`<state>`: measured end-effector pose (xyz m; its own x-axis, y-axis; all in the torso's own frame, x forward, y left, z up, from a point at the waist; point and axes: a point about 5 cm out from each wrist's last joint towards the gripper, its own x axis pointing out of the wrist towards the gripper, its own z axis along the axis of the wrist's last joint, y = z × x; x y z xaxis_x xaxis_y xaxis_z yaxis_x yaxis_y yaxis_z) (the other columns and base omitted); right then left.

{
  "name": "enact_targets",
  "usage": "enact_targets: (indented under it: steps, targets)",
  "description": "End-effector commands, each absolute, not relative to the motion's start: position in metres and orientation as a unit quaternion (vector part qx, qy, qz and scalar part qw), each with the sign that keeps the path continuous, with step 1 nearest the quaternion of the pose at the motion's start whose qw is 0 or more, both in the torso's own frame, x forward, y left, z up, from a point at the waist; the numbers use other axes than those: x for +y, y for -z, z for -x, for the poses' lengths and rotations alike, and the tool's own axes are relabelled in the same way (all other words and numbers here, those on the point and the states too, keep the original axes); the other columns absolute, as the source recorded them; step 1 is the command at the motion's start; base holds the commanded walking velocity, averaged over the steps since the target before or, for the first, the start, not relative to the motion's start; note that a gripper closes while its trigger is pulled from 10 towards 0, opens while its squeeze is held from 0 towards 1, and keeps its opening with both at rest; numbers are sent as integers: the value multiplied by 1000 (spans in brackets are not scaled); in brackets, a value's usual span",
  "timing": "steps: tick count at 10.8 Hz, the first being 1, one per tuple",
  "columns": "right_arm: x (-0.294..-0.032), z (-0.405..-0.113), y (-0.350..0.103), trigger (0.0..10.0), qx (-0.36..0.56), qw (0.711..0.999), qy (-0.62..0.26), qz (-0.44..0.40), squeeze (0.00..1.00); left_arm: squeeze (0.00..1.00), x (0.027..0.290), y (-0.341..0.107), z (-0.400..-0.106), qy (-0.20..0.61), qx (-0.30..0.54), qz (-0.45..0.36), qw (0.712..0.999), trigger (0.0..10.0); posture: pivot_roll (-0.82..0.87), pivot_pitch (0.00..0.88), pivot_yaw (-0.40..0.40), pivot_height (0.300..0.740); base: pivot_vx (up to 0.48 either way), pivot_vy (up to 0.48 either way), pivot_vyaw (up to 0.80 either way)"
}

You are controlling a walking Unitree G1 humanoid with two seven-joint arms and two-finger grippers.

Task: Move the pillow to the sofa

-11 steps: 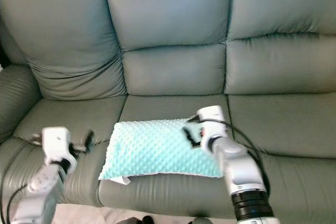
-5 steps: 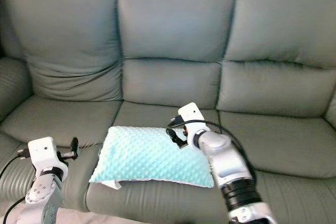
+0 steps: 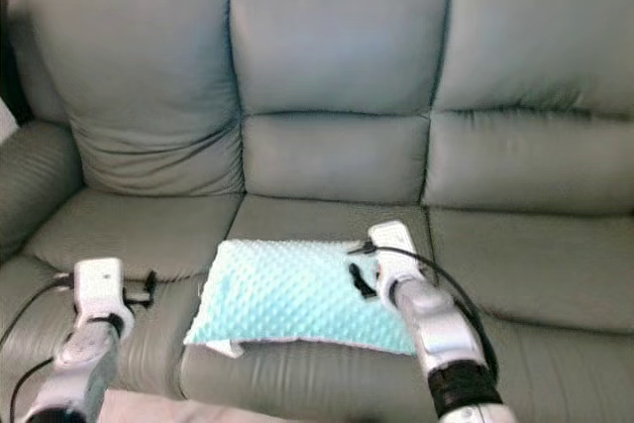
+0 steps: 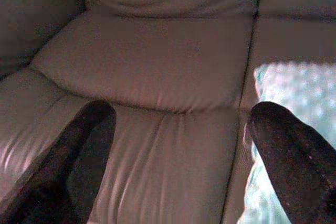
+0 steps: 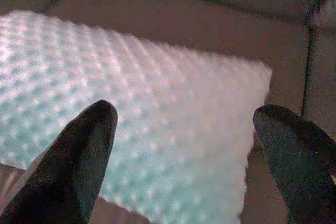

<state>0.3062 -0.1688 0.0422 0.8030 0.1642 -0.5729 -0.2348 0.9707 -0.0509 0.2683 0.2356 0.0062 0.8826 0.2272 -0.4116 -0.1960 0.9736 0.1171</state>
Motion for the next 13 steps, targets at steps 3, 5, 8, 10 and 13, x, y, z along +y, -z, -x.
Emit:
enact_targets:
  steps: [3, 5, 8, 10, 13]
  targets:
    - [-175, -285, -27, 10000, 328, 936, -106, 70, 0, 0, 242, -7, -271, -90, 226, -43, 969, 10000, -236, 249, 168, 740, 0, 0, 0]
    - [-172, -281, -24, 10000, 330, 936, -110, 53, 0, 0, 245, -1, -271, -96, 246, -43, 963, 10000, -240, 277, 171, 740, 0, 0, 0]
    - [-180, -292, -27, 10000, 283, 954, -78, 54, 0, 0, 238, 0, -273, -79, 248, -43, 964, 10000, -221, 311, 174, 740, 0, 0, 0]
    - [-189, -308, -39, 10000, 234, 968, -56, 66, 0, 0, 238, 3, -268, -79, 245, -45, 965, 10000, -196, 317, 180, 740, 0, 0, 0]
    - [-184, -324, -40, 10000, 206, 976, -64, 19, 0, 0, 247, 4, -261, -87, 245, -47, 964, 10000, -153, 319, 184, 740, 0, 0, 0]
